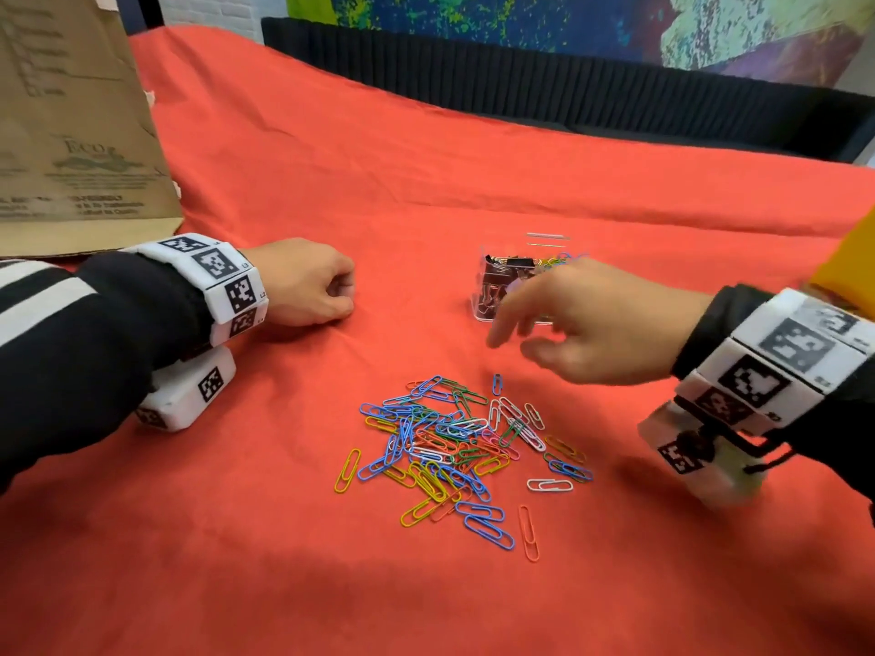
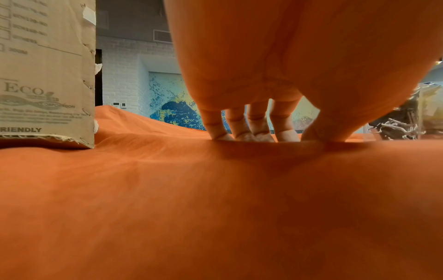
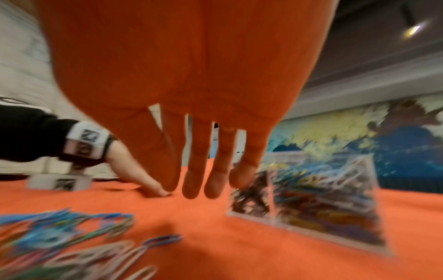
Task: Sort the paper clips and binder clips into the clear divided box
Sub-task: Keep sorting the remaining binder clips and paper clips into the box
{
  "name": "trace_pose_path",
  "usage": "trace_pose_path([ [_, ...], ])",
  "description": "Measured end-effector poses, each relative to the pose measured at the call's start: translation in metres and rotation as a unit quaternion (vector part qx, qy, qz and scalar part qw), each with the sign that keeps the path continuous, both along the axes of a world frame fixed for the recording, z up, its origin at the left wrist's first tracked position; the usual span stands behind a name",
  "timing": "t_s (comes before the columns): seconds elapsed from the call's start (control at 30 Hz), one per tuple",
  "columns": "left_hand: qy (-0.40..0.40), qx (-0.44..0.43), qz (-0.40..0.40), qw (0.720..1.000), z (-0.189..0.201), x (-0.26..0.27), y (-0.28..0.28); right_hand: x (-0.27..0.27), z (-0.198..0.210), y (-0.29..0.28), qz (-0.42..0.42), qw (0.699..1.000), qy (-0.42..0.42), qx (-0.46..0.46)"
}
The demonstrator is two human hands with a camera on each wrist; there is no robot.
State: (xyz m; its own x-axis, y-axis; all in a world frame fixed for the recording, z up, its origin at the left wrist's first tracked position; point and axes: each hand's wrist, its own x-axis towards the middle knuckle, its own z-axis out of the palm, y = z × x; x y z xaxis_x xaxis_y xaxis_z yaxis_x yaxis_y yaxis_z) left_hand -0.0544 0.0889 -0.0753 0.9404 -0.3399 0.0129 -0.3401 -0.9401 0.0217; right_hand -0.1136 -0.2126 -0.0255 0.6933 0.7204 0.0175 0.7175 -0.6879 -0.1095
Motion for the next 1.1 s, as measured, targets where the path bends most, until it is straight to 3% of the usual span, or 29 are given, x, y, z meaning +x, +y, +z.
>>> trace_pose_path([
  [0.17, -0.01, 0.001, 0.001, 1.0, 0.002, -0.004, -0.003, -0.023, -0.022, 0.025, 0.11, 0.988, 0.089, -0.059],
  [0.47, -0.011, 0.0, 0.005, 1.0, 0.0, -0.005, -0.004, -0.026, -0.021, 0.026, 0.068, 0.996, 0.048, -0.01],
  [0.67, -0.014, -0.003, 0.004, 1.0, -0.001, -0.001, -0.003, -0.013, 0.008, 0.001, 0.001, 0.993, 0.092, 0.07],
  [0.8, -0.011, -0.008, 0.004, 1.0, -0.003, 0.001, -0.001, 0.02, 0.038, -0.03, -0.09, 0.991, -0.003, 0.104],
  [0.93, -0.01, -0.011, 0.005, 1.0, -0.003, 0.001, -0.001, 0.057, 0.049, -0.047, -0.174, 0.975, -0.117, 0.079],
  [1.1, -0.009, -0.012, 0.006, 1.0, -0.003, 0.001, 0.0, 0.076, 0.035, -0.047, -0.204, 0.97, -0.122, 0.058],
])
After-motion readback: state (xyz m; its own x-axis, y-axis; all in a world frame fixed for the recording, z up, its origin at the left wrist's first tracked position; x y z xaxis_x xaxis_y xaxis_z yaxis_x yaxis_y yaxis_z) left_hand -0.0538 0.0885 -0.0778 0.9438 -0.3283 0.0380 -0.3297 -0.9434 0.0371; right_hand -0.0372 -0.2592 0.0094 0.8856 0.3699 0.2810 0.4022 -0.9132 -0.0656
